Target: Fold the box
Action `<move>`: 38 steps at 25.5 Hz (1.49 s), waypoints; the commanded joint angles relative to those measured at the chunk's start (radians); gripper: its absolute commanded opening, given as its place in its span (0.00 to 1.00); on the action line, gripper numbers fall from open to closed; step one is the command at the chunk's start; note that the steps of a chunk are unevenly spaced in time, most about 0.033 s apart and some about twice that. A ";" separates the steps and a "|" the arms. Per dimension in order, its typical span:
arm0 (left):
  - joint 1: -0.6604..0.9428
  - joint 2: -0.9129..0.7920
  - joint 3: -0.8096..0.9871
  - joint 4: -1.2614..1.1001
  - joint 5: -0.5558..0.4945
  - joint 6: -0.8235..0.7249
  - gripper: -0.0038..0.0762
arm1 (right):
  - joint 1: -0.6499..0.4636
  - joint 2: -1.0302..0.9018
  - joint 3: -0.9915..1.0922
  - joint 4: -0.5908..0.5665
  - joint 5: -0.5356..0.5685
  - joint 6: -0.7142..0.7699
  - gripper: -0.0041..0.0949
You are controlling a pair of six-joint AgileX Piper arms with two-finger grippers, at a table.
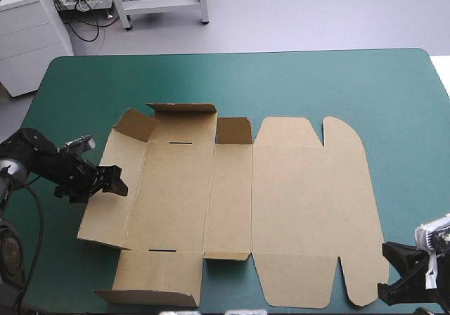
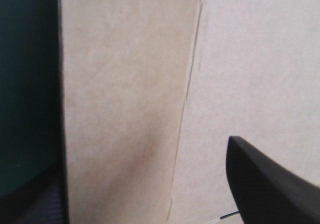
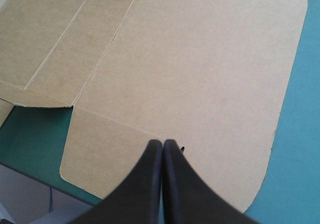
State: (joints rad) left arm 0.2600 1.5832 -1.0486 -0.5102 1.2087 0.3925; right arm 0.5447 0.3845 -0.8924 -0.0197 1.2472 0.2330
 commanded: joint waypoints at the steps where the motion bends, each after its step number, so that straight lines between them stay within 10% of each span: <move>1: 0.003 -0.034 -0.018 -0.097 0.096 0.002 0.70 | -0.003 0.010 -0.021 -0.001 -0.004 -0.002 0.02; 8: 0.001 -0.054 -0.005 -0.099 0.098 -0.028 0.61 | -0.003 0.010 -0.021 -0.001 -0.013 0.002 0.02; 22: -0.001 -0.102 0.052 -0.102 0.098 -0.036 0.01 | -0.003 0.010 -0.021 -0.006 -0.015 0.004 0.02; 38: -0.475 -0.030 -0.476 0.648 0.088 -0.073 0.01 | -0.003 0.010 -0.021 -0.004 0.000 0.017 0.02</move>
State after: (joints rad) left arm -0.1410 1.5567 -1.4284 -0.0078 1.2366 0.3140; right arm 0.5447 0.3845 -0.8924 -0.0197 1.2472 0.2428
